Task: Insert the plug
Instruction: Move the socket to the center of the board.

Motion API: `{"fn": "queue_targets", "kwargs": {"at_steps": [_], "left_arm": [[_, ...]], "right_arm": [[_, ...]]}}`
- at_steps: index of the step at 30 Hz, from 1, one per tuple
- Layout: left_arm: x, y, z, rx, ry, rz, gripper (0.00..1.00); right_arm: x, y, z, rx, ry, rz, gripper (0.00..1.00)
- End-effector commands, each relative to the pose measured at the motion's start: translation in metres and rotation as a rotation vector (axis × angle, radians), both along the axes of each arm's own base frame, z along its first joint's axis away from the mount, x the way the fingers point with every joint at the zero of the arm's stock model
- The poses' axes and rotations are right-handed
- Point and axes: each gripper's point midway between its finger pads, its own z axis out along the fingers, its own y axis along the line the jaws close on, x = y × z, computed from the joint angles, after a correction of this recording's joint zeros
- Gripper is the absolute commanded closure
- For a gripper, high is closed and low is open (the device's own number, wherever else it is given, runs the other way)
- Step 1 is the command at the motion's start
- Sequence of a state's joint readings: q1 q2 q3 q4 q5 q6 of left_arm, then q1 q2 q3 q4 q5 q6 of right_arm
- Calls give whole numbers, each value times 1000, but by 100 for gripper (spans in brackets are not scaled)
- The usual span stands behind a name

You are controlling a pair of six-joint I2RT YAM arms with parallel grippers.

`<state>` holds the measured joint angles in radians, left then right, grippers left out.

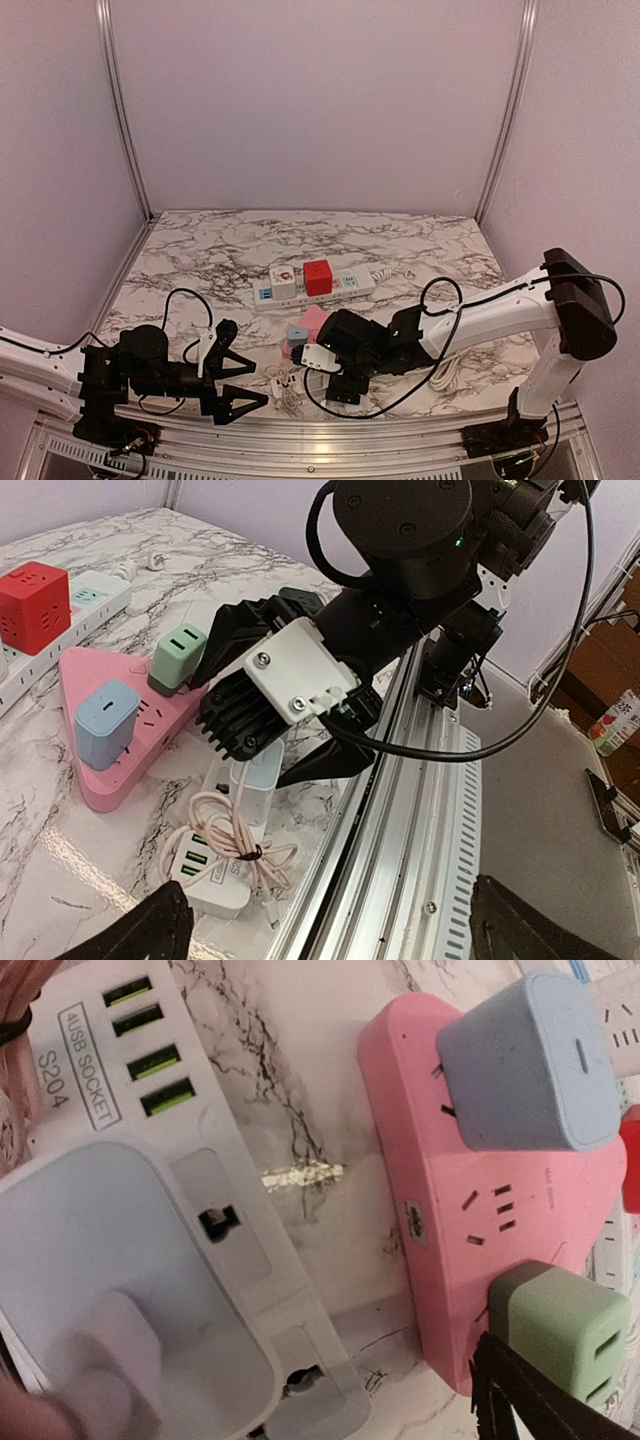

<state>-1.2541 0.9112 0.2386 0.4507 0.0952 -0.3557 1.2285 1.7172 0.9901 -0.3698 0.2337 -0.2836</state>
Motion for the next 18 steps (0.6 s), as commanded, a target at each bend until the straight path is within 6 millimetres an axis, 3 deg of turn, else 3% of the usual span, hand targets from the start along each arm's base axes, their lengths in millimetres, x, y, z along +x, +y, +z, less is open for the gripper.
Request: {"fn": "queue_targets", "kwargs": {"at_steps": [1, 9, 14, 18], "left_arm": [[1, 0, -2, 10, -4, 5, 1], [3, 1, -4, 17, -4, 20, 1], [3, 2, -6, 19, -3, 24, 1], [4, 3, -8, 24, -7, 27, 1]], "right_arm": [[33, 4, 11, 13, -113, -79, 2], [50, 11, 14, 4, -161, -104, 1], [39, 9, 18, -1, -102, -80, 2], [25, 6, 37, 38, -50, -57, 1]]}}
